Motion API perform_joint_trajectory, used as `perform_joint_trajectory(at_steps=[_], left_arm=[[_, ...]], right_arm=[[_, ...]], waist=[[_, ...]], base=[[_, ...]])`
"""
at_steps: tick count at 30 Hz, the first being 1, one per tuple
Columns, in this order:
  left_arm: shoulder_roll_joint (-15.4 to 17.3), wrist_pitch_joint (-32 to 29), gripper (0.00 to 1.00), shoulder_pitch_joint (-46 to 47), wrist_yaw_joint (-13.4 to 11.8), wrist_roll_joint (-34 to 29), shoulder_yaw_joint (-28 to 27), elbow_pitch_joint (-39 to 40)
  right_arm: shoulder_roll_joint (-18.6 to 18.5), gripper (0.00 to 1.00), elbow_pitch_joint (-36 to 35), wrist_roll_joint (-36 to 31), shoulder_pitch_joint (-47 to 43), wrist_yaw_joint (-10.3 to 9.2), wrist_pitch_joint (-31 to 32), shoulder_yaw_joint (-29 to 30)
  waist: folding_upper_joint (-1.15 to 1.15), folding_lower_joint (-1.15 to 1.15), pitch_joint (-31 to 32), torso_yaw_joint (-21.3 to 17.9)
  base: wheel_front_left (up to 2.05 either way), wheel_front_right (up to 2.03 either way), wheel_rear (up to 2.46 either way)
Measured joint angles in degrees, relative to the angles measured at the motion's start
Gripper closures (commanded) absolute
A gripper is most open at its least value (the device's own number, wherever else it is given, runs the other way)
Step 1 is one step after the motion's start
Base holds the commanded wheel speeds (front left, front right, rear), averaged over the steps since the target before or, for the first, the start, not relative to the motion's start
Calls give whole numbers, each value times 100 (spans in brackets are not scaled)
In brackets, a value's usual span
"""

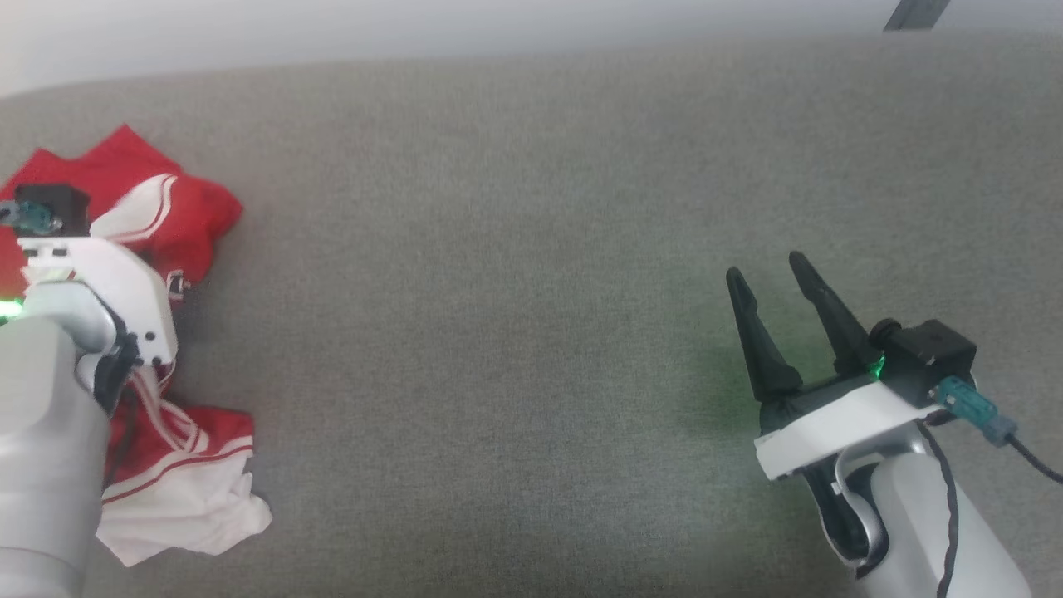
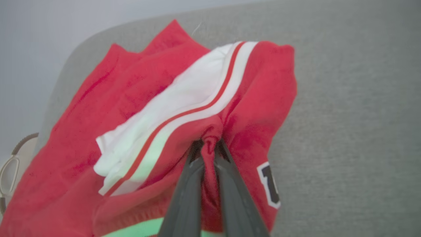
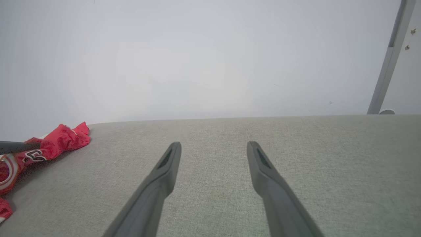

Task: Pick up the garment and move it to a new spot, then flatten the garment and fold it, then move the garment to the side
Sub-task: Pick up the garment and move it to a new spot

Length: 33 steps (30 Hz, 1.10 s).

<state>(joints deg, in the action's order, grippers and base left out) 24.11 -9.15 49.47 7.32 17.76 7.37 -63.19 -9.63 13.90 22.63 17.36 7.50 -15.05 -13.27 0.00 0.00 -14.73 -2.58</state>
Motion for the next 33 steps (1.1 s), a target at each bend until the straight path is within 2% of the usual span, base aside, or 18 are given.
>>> perform_joint_trajectory(at_steps=[4, 6, 9, 12, 14, 17, 21, 24, 28, 31, 33], left_arm=[[-91, 250, 100, 11, 1, -3, 115, 238], [-261, 345, 100, 4, 1, 52, 319, 512], [-511, 379, 100, -37, 9, 207, 801, 1091], [-626, 325, 100, -60, 9, 371, 1274, 1796], [-762, 104, 100, -56, 9, 559, 1829, 2579], [-945, -141, 100, 9, 9, 762, 2350, 3309], [-1165, -298, 100, 227, 9, 1027, 3199, 3896], [-1343, -299, 100, 349, 9, 1159, 3854, 3868], [-1511, -247, 100, 508, 9, 1483, 4603, 3372], [-1479, -223, 100, 673, 9, 1742, 5328, 3020], [-1381, -165, 100, 706, 10, 2009, 5616, 2770]], right_arm=[[64, 0, 23, 0, -94, 0, 0, 42], [115, 0, 11, 2, -164, 0, 0, 126], [169, 0, -33, 33, -282, 0, -1, 274], [242, 0, -80, 62, -366, 0, -1, 401], [304, 0, -124, 114, -425, -1, 0, 542], [381, 0, -207, 170, -430, 0, 0, 682], [452, 0, -255, 269, -411, -1, -1, 889], [519, 0, -266, 330, -365, -1, 0, 1007], [590, 0, -280, 407, -281, -1, -1, 1072], [621, 0, -274, 482, -242, 0, 0, 1096], [636, 0, -264, 543, -210, 0, 0, 1133]], waist=[[0, 0, 209, -23], [0, 0, 306, -78], [0, 0, 361, -215], [0, 0, 355, -379], [0, 0, 313, -577], [0, 0, 247, -806], [0, 0, 113, -1135], [0, 0, -16, -1393], [0, 0, -205, -1752], [0, 0, -361, -2034], [0, 0, -457, -2222]], base=[[0, 0, 0], [0, 0, 0], [0, 0, 0], [0, 0, 0], [0, 0, 0], [0, 0, 0], [0, 0, 0], [0, 0, 0], [0, 0, 0], [0, 0, 0], [0, 0, 0]])
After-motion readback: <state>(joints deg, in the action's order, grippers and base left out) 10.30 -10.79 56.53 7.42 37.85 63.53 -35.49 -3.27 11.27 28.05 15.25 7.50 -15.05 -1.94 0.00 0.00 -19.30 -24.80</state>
